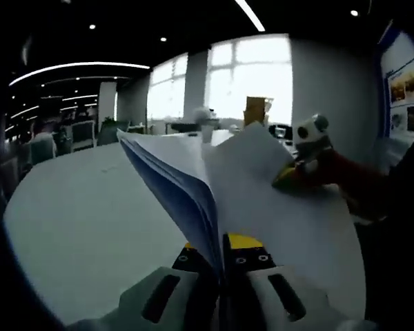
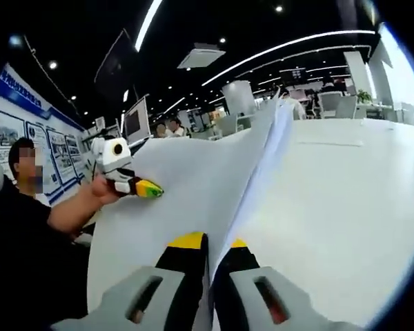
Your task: Organize the stack of printing papers by aligning and flattening the scattered papers on the table
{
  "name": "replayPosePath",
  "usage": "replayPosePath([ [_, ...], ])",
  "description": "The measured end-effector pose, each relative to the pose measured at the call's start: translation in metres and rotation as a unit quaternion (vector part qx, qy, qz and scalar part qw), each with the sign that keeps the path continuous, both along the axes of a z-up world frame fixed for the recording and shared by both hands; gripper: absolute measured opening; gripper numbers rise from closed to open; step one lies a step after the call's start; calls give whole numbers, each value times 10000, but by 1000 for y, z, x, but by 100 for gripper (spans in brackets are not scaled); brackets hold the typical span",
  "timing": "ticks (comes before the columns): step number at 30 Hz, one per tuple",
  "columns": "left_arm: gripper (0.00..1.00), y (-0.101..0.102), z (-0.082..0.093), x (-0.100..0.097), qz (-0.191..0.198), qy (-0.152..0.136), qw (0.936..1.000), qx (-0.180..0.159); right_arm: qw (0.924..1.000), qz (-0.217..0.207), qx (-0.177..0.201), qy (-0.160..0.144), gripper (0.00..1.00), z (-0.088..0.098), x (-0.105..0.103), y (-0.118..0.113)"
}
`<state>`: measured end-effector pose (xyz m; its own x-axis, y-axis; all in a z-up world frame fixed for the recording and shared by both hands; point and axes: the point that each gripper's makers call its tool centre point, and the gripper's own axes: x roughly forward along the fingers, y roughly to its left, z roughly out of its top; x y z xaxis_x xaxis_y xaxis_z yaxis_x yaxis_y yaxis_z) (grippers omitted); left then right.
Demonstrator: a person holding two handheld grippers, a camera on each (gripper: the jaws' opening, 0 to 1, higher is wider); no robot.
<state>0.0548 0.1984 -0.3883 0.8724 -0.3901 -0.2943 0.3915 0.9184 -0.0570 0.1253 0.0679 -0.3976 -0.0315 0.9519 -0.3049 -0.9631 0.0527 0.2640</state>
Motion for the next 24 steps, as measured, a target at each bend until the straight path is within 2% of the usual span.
replayPosePath([
  [2, 6, 0, -3, 1, 6, -25, 10000, 1, 9998, -42, -17, -181, 0, 0, 2, 1],
  [7, 6, 0, -7, 1, 4, -115, 9999, 29, 9994, -75, -136, -316, 0, -6, 3, 2],
  [11, 6, -1, -6, 1, -37, -204, 9997, 136, 9989, -143, -189, -414, 0, -10, 6, 1],
  [15, 6, -3, -13, 2, -56, -191, 9992, 346, 9977, -198, -255, -589, 1, -14, 4, 1],
  [20, 6, -3, -16, 2, -52, -169, 9988, 466, 9942, -325, -323, -978, 4, -16, 4, 0],
  [24, 6, -4, -18, 2, -92, -171, 9986, 488, 9919, -353, -344, -1168, 7, -18, 2, 0],
])
